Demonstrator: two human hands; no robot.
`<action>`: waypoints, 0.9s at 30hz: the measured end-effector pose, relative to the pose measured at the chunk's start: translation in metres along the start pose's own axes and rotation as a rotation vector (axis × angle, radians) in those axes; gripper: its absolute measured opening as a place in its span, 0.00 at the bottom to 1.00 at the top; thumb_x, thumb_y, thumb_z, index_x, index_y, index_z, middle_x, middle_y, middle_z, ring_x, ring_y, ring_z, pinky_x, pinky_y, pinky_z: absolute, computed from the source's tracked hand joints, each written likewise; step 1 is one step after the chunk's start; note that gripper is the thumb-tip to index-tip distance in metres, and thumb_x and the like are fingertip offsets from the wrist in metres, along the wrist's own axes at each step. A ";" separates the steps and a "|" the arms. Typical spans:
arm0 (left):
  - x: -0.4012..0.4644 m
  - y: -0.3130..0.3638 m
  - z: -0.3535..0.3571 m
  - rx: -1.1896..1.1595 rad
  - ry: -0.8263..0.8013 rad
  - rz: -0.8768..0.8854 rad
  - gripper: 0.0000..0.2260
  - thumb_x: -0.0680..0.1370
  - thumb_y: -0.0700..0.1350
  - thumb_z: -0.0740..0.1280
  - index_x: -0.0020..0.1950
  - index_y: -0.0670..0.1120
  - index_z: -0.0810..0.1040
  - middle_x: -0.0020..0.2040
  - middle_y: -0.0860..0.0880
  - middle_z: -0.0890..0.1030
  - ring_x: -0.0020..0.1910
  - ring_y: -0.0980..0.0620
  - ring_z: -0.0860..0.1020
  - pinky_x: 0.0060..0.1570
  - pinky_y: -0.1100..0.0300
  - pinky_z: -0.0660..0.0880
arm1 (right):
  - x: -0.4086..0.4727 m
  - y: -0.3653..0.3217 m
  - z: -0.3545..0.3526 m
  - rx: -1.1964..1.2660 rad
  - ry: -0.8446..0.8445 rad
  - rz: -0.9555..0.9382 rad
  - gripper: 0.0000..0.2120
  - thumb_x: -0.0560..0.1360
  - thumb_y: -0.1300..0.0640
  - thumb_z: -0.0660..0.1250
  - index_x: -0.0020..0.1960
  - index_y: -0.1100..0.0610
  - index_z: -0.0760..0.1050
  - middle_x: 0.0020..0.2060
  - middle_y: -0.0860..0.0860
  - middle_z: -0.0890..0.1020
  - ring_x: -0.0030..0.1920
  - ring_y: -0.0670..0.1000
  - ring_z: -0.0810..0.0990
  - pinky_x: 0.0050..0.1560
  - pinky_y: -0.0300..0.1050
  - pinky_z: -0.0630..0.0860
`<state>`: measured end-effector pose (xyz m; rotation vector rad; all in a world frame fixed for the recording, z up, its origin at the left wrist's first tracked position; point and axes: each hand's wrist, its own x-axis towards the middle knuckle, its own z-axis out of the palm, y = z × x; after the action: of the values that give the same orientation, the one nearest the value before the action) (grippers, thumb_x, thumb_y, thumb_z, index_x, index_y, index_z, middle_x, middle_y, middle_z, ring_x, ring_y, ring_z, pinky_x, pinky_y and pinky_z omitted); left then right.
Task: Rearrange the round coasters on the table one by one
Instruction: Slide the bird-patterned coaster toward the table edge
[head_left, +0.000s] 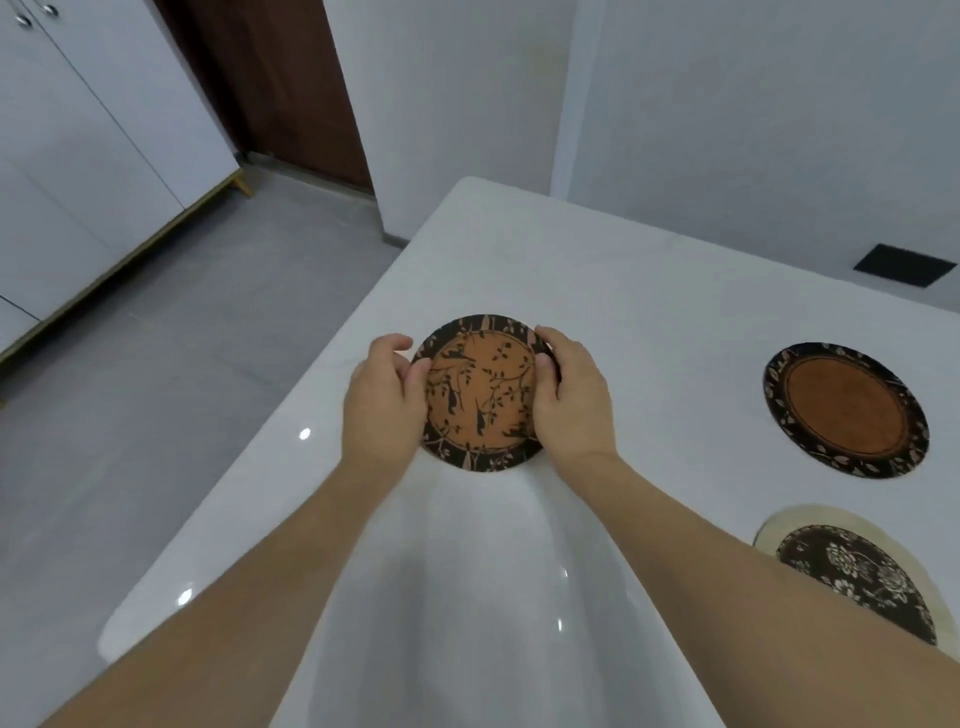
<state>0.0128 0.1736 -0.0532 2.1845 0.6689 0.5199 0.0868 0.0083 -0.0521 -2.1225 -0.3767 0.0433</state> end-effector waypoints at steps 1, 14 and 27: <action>0.019 -0.008 -0.006 0.022 0.018 0.000 0.10 0.80 0.47 0.63 0.60 0.47 0.74 0.38 0.54 0.78 0.44 0.50 0.78 0.48 0.50 0.76 | 0.013 -0.006 0.016 -0.014 -0.018 -0.012 0.17 0.81 0.55 0.53 0.69 0.53 0.68 0.56 0.49 0.76 0.55 0.44 0.71 0.57 0.37 0.64; 0.096 -0.080 -0.008 0.150 0.129 -0.010 0.07 0.80 0.42 0.61 0.55 0.46 0.76 0.46 0.55 0.75 0.47 0.53 0.74 0.50 0.53 0.74 | 0.066 -0.009 0.093 -0.528 -0.137 -0.139 0.22 0.80 0.53 0.52 0.73 0.55 0.61 0.58 0.53 0.73 0.55 0.54 0.70 0.61 0.51 0.65; 0.102 -0.078 -0.006 0.226 0.136 -0.066 0.08 0.80 0.42 0.61 0.58 0.44 0.76 0.49 0.49 0.77 0.50 0.48 0.73 0.52 0.51 0.72 | 0.069 -0.009 0.091 -0.455 -0.126 -0.140 0.22 0.78 0.60 0.56 0.72 0.50 0.65 0.59 0.48 0.76 0.56 0.53 0.69 0.60 0.49 0.63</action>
<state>0.0658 0.2827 -0.0946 2.3422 0.9082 0.5869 0.1343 0.1065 -0.0870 -2.5415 -0.6600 0.0106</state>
